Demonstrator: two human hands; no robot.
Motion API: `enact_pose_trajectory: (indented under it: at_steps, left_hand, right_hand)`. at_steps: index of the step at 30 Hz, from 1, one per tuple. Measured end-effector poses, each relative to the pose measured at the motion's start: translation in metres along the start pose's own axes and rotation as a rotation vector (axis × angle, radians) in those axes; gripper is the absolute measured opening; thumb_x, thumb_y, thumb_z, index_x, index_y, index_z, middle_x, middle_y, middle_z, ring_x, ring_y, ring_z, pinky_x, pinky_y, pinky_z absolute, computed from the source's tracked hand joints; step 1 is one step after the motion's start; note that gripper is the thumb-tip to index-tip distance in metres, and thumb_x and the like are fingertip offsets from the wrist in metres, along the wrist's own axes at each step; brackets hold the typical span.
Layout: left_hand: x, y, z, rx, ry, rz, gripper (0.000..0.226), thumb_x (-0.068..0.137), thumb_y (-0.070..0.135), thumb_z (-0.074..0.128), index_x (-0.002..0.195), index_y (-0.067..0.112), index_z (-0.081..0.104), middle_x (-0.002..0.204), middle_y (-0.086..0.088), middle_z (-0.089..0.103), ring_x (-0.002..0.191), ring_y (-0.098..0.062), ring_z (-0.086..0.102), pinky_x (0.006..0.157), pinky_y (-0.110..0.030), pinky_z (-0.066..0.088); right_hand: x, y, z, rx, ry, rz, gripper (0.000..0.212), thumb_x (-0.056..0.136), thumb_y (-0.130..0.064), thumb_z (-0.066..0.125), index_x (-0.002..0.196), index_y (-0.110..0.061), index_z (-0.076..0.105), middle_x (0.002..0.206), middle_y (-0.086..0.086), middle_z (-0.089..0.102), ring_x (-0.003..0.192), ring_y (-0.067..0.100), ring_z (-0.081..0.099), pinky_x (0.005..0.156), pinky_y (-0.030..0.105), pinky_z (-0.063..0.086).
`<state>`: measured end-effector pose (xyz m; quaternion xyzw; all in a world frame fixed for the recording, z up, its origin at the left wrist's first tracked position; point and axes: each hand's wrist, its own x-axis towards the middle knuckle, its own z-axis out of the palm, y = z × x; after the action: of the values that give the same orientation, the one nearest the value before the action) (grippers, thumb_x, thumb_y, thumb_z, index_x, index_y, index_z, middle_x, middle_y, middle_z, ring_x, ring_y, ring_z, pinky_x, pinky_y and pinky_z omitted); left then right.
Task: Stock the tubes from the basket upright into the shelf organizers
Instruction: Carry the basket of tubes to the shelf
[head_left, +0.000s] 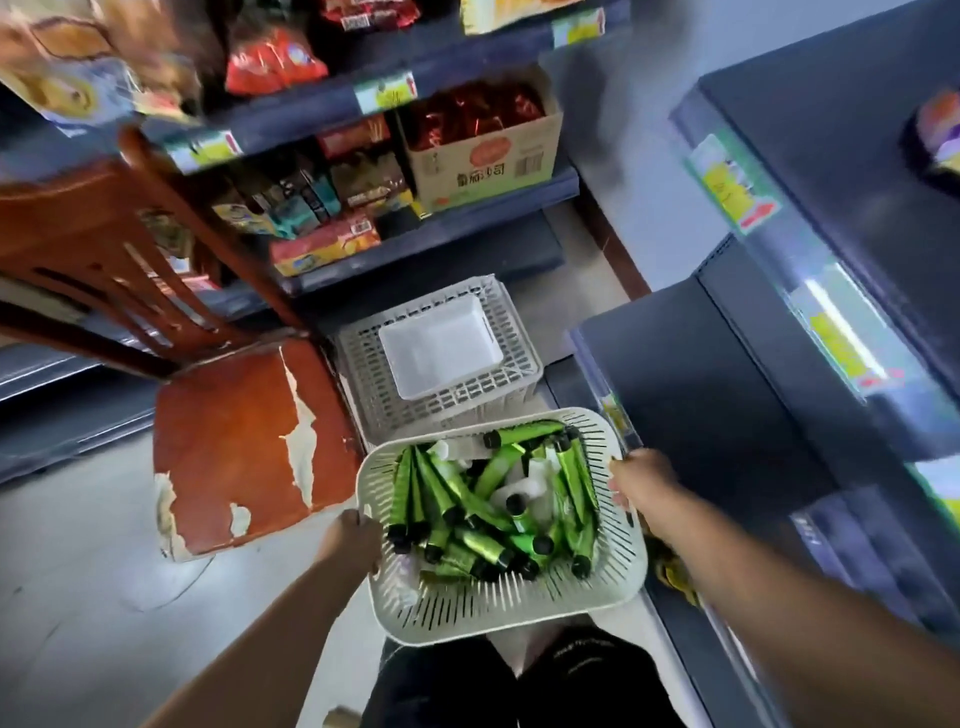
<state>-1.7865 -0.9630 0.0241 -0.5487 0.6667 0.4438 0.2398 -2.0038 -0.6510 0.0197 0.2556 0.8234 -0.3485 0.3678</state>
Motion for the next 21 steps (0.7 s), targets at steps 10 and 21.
enact_pose_trajectory:
  at_steps: [10, 21]
  left_hand:
    - [0.153, -0.044, 0.059, 0.037, -0.066, -0.037, 0.016, 0.077, 0.018, 0.045, 0.083, 0.01, 0.057, 0.074, -0.021, 0.068, 0.071, -0.041, 0.069, 0.072, -0.059, 0.06]
    - [0.226, -0.08, 0.136, 0.236, 0.031, 0.019, 0.008, 0.087, 0.004, 0.052, 0.088, 0.012, 0.051, 0.084, -0.011, 0.062, 0.081, -0.035, 0.058, 0.071, -0.038, 0.044]
  right_hand:
    - [0.101, 0.025, 0.074, -0.164, 0.112, 0.089, 0.022, 0.09, -0.028, 0.056, 0.076, -0.013, 0.063, 0.094, 0.017, 0.073, 0.09, 0.036, 0.071, 0.084, 0.044, 0.06]
    - [0.207, 0.061, 0.166, -0.444, 0.272, -0.06, 0.03, 0.1, -0.02, 0.052, 0.107, 0.004, 0.068, 0.118, 0.025, 0.067, 0.115, 0.04, 0.061, 0.091, 0.037, 0.046]
